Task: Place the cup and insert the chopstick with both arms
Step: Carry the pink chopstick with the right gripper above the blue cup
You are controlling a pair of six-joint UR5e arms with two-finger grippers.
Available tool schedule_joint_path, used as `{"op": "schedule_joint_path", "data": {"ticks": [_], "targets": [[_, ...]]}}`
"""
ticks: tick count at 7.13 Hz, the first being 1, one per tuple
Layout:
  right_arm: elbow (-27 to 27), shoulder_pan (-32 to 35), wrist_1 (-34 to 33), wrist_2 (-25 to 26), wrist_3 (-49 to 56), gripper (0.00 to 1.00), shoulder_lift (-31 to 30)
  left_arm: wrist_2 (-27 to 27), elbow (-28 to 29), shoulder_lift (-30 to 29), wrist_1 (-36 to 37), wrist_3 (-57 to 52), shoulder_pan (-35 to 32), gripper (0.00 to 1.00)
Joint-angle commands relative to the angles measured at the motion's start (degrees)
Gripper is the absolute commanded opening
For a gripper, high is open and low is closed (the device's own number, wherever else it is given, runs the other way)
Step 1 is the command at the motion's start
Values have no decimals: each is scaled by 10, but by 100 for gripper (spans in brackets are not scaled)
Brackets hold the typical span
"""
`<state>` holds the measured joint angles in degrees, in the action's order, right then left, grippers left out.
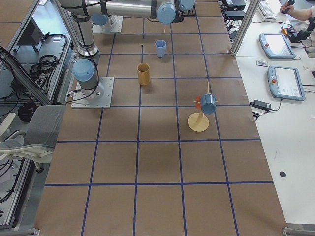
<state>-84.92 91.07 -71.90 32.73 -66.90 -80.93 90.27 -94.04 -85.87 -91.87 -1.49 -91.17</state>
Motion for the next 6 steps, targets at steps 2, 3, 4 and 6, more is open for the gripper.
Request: {"op": "schedule_joint_path", "data": {"ticks": [2,3,4,6], "targets": [[11,-1,4,1,-17,17,-9,1,0,0,0,0,0,100],[11,-2,6,1,-17,17,-13,1,1,0,0,0,0,100],[10,-2,7,1,-17,17,-13,0,2,-1,1,1,1,100],[8,-1,15,1,-17,17,-13,1,3,0,0,0,1,100]]}}
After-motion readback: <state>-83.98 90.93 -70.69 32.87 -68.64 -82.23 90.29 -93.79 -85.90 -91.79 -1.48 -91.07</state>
